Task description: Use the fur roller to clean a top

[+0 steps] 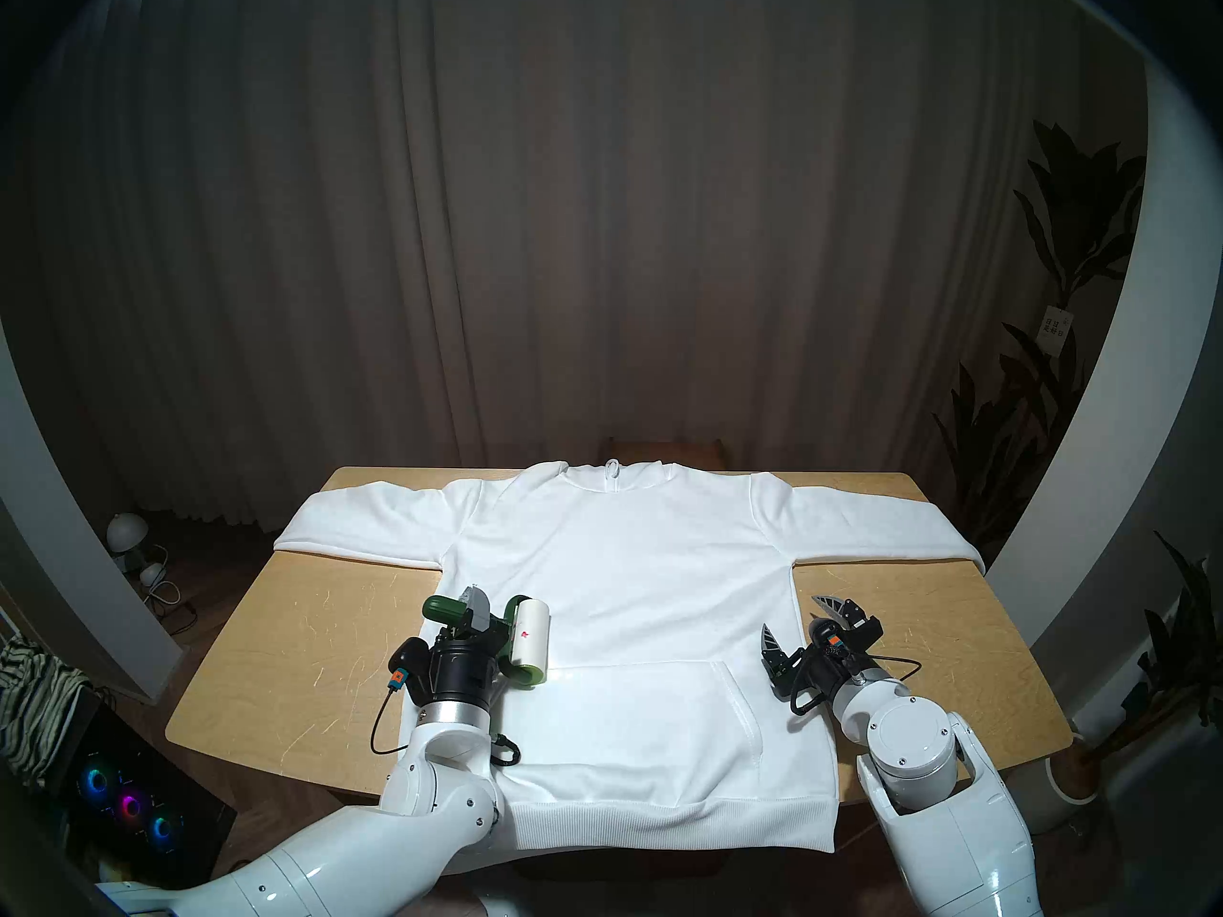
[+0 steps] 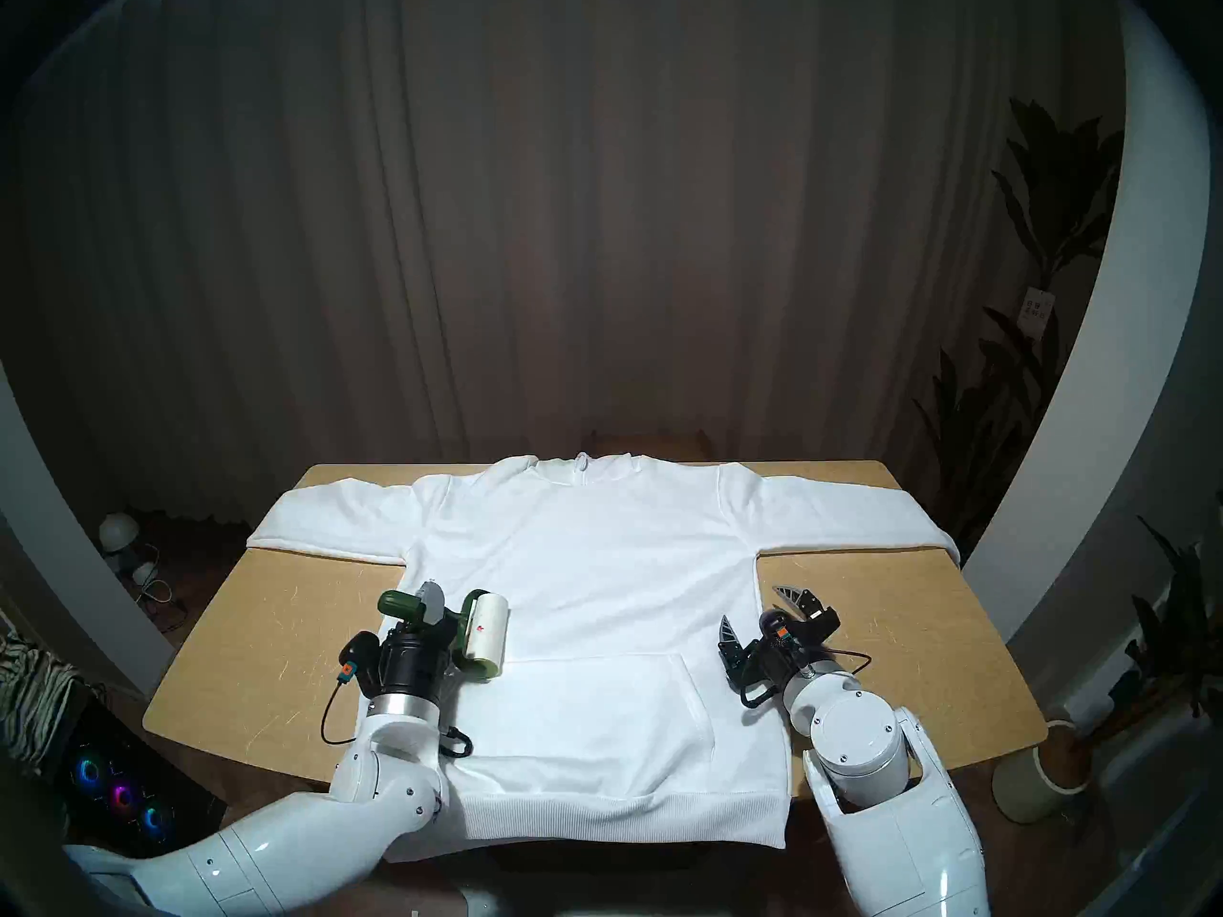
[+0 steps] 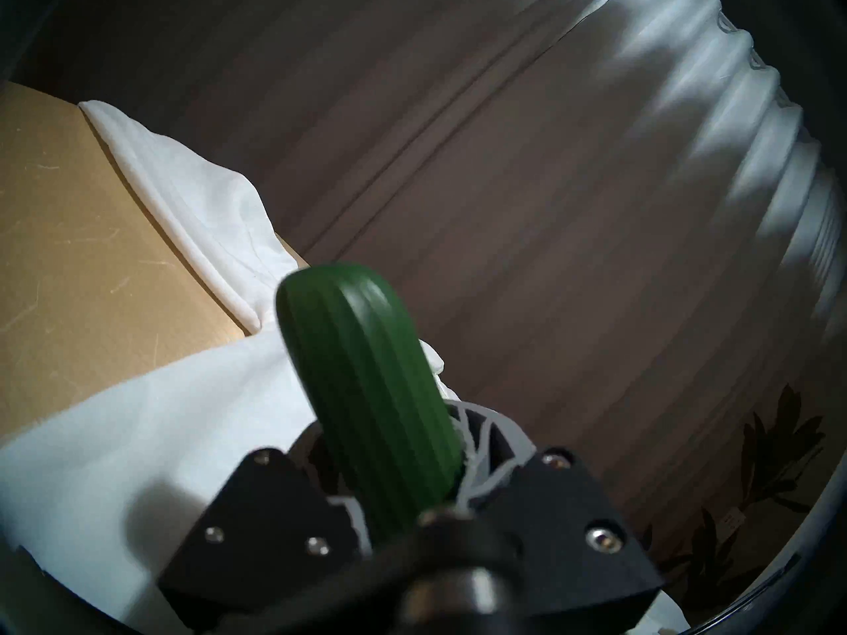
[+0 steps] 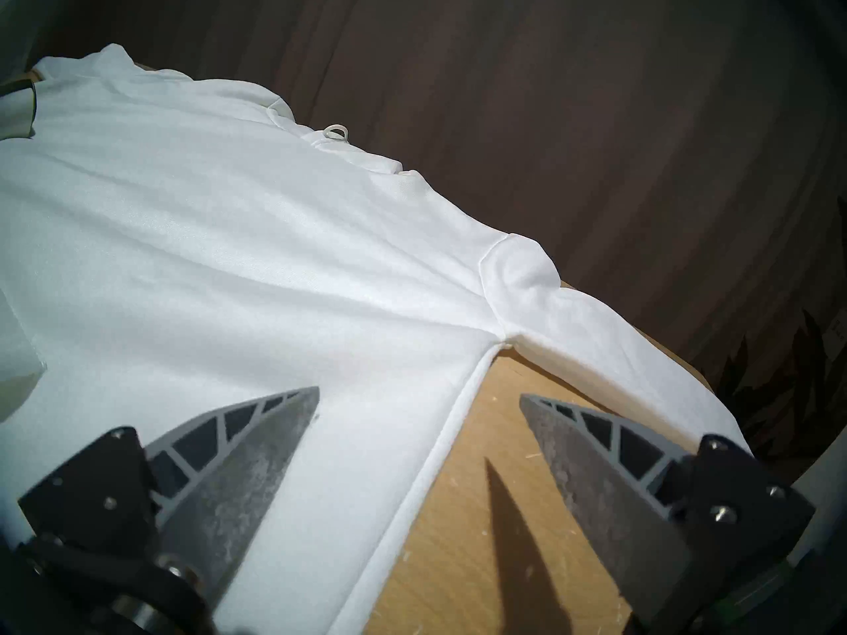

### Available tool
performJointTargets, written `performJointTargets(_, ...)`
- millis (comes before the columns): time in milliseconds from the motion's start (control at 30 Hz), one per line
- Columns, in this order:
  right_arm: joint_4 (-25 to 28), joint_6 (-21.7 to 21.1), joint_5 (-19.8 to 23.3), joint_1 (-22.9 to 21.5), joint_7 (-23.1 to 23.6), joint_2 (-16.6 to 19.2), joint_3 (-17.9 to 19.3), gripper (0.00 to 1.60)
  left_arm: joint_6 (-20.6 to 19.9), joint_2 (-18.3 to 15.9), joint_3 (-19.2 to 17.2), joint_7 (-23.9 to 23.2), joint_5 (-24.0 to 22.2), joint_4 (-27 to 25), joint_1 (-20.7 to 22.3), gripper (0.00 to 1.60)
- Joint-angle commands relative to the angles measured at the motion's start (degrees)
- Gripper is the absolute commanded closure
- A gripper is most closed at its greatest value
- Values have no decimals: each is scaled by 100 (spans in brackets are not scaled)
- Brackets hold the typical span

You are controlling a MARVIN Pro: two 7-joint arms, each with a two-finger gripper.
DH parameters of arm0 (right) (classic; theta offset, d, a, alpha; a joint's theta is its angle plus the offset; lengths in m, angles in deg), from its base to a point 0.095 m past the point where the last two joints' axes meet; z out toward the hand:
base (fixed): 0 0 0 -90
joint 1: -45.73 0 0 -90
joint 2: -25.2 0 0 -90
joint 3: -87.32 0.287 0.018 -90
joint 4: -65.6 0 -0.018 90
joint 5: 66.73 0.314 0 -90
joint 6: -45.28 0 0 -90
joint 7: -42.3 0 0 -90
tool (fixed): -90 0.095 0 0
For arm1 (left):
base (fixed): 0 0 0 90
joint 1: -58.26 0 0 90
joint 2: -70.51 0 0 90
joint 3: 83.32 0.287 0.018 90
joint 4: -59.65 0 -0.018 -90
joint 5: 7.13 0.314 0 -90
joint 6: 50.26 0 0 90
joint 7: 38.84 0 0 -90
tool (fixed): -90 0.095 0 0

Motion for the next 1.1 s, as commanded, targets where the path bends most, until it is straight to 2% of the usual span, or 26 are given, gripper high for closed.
performJointTargets(0, -214, -145, -110, 341, 1, -99, -227, 0, -57, -435, -74, -99, 21, 52, -160, 160)
performJointTargets(400, -317, -142, -237, 427, -95, -80, -372, 0, 25, -798, -288, -390, -125, 132, -267, 160)
performJointTargets(667, -429, -164, -353, 459, -204, -45, -403, 0, 220, -976, -538, -518, -301, -36, -383, 160)
performJointTargets(1067, -426, -155, -394, 563, -315, -33, -391, 0, 381, -1254, -716, -682, -473, -283, -596, 160)
